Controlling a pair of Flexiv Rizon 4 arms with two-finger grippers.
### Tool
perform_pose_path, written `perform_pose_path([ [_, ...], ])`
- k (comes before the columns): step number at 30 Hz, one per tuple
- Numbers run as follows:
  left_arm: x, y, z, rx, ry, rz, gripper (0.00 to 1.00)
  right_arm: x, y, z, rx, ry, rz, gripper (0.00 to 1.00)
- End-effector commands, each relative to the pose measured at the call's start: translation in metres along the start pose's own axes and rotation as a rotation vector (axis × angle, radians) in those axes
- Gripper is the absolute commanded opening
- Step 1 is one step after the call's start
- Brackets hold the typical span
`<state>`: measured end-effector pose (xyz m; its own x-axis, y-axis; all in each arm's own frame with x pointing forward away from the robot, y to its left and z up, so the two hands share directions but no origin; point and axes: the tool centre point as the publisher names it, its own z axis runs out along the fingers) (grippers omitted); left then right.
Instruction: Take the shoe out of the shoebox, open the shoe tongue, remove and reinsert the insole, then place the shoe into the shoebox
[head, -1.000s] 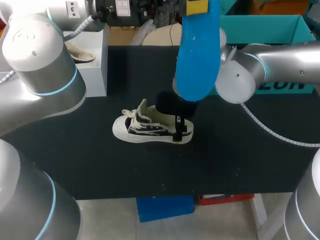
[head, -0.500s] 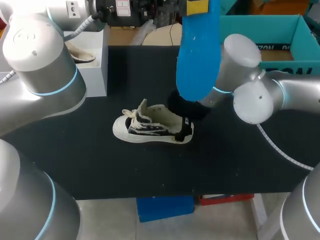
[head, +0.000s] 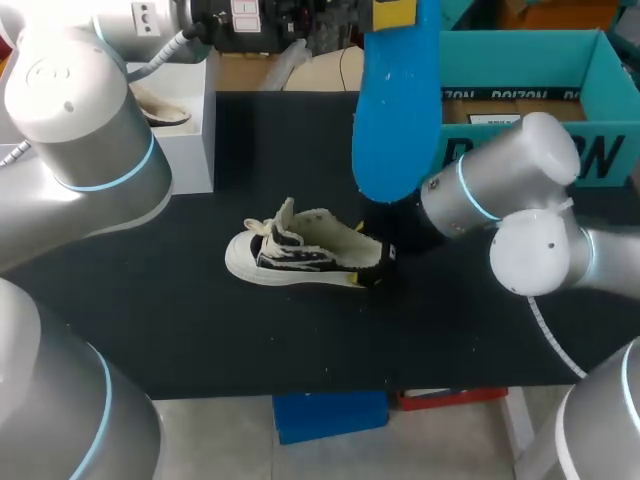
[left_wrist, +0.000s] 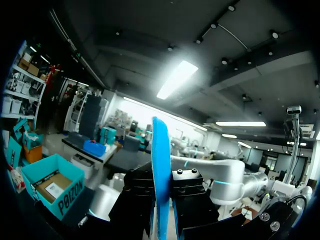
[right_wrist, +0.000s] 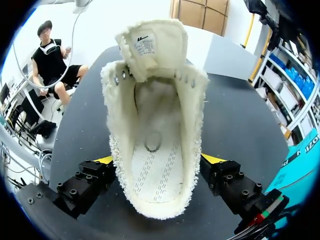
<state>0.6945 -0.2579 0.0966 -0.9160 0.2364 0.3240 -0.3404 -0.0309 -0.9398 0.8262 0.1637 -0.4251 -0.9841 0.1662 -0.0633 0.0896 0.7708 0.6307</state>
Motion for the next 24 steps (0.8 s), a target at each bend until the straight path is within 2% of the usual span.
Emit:
perform_pose_path([
  [1,0.0005,0.0003,0.0015,-0.001,-0.005,-0.001,0.00,0.0017,-0.0052,0.0031,-0.204,-0.003,-0.009,1.00],
  [16,0.0005,0.0003,0.0015,-0.001,-0.005,-0.001,0.00,0.0037,-0.0041,0.0078,-0.359,0.016,-0.029,1.00],
  [24,0.0005,0.0003,0.0015,-0.001,-0.005,-0.001,0.00,0.0047,-0.0054,0.0089,-0.395,0.014,-0.014,1.00],
])
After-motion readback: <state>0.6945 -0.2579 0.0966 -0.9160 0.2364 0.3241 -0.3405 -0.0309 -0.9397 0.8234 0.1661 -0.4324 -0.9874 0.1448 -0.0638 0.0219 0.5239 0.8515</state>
